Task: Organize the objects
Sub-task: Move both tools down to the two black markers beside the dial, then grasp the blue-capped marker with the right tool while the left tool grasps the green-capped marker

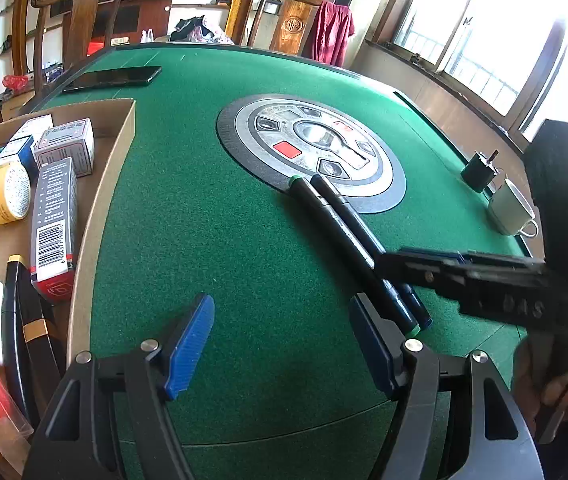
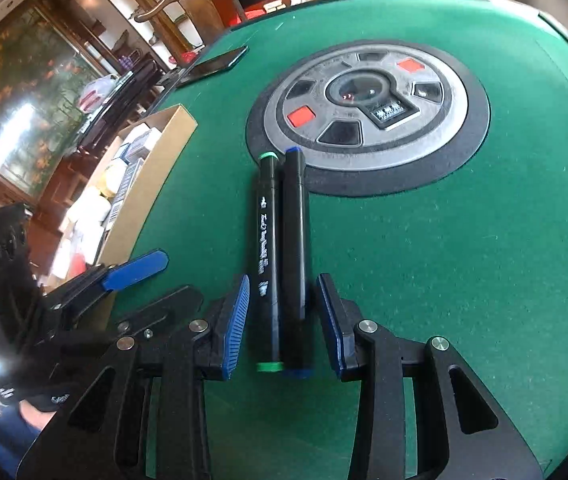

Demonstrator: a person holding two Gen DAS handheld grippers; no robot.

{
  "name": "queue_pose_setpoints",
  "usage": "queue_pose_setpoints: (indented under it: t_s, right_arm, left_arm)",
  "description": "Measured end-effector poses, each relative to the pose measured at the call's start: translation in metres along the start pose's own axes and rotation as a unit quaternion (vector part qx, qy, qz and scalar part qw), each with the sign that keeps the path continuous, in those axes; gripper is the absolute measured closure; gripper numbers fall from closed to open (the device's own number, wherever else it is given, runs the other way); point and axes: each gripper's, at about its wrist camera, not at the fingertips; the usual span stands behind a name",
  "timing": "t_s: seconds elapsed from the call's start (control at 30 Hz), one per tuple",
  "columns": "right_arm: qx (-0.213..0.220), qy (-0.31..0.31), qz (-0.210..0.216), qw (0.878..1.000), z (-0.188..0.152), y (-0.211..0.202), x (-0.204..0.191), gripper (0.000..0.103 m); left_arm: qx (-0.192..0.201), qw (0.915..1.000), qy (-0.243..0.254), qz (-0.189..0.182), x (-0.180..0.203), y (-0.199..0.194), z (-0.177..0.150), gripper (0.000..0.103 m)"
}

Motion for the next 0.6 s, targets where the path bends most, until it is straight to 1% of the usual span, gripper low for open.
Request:
queue_pose_setpoints:
  t_s: [0.03,0.1,0.23,0.37,0.43,0.47,0.5,0.57,0.6]
  right_arm:
    - [0.003,0.001,-0.007,1.000,0.002,0.002,0.002,0.068]
    - [0.003,0.008,-0.004,1.000,0.005,0.005,0.003,0.068]
    - [-0.001,-0.019,-0.005,1.000,0.009,0.012,-0.006,0.068]
    - [0.007,-0.081,-0.044,0.996,0.010,0.020,-0.022,0.069]
    - [0.013,-0.095,-0.062,0.993,0.009,0.020,-0.023,0.073]
    - [0.017,-0.097,-0.073,0.993,0.009,0.018,-0.020,0.073]
    - [0.020,-0.090,-0.073,0.993,0.009,0.016,-0.015,0.073]
    - [0.025,-0.059,-0.051,0.997,0.011,0.011,-0.002,0.073]
    - [0.025,-0.054,-0.042,0.997,0.011,0.010,0.001,0.073]
  left_arm:
    - [0.000,1.0000,0.000,0.000,0.000,0.000,0.000,0.032]
    - [0.000,1.0000,0.001,0.001,0.000,0.000,0.000,0.032]
    - [0.000,1.0000,0.003,0.001,-0.001,-0.001,0.000,0.032]
    - [0.001,1.0000,0.003,0.002,0.000,-0.001,0.000,0.032]
    - [0.001,1.0000,0.004,0.003,0.000,-0.001,0.000,0.032]
    - [0.001,1.0000,0.006,0.004,0.000,-0.001,0.000,0.032]
    - [0.002,1.0000,0.008,0.006,0.000,-0.001,0.000,0.032]
    - [0.002,0.9999,0.010,0.009,0.000,-0.001,0.000,0.032]
    - [0.002,0.9999,0.011,0.010,0.000,-0.001,0.000,0.032]
Point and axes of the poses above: each gripper's, at about its wrist camera, not at the fingertips, and y roughly the way its jaws point, x to its right, z to its top, and after that the axes turned 15 degrees about x, right-handed
